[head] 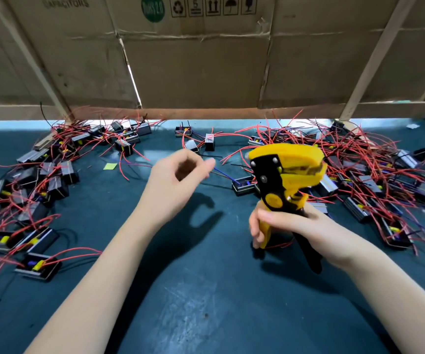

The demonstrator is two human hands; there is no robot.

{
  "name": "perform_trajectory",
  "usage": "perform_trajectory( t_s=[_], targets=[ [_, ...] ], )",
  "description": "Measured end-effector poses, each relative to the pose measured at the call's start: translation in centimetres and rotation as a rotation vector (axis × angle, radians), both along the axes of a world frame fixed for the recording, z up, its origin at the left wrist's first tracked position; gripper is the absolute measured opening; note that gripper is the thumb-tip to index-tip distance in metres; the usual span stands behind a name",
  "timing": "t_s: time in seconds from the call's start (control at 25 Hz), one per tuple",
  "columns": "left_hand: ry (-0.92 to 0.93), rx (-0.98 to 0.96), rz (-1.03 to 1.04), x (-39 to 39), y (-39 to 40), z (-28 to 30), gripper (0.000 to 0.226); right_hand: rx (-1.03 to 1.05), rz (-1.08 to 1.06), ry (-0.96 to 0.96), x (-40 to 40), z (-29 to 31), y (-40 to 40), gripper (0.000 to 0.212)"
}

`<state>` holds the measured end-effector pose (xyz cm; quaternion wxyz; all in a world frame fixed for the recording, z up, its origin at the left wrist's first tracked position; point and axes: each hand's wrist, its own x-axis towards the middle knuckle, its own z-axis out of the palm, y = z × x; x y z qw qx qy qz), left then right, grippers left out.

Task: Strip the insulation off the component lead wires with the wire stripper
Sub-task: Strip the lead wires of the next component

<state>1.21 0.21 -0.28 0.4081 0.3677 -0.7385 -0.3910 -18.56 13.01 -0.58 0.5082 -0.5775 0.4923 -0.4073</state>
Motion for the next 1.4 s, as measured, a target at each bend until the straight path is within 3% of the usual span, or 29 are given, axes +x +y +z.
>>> perform_trajectory(
  t_s=[0.08,0.16,0.24,0.36,0.44,0.64,1.04,1.2,1.4],
  targets=[
    [-0.068,-0.002,-0.139,-0.1,0.2,0.0,0.008,-0.095,-0.215,0.000,0.2,-0.4,-0.7,0.049],
    [-0.094,-0.038,-0.188,-0.1,0.4,0.0,0.017,-0.187,-0.430,0.134,-0.2,-0.6,-1.2,0.052],
    [-0.065,-0.046,-0.188,-0.2,1.0,0.2,0.016,-0.215,-0.552,0.396,-1.2,-1.0,-1.3,0.051],
    [0.011,0.025,-0.173,-0.4,1.5,0.7,0.013,-0.212,-0.699,0.949,-1.9,-1.8,-1.5,0.052],
    [0.093,0.103,-0.188,-0.4,1.7,1.0,0.015,-0.171,-0.809,1.169,-2.0,-2.1,-2.0,0.051],
    [0.234,0.234,-0.210,-1.1,2.8,1.1,0.017,-0.108,-0.957,1.264,-2.6,-3.0,-3.0,0.059],
    [0.161,0.249,-0.197,-2.8,4.0,-0.4,0.018,-0.349,-0.938,1.391,-2.2,-3.2,-2.9,0.049],
    [0.124,0.240,-0.184,-2.8,4.0,-0.6,0.018,-0.346,-0.897,1.433,-2.6,-2.7,-2.6,0.049],
    [0.083,0.249,-0.208,-2.5,3.7,-0.7,0.019,-0.381,-0.835,1.442,-2.7,-2.2,-2.4,0.035]
  ],
)
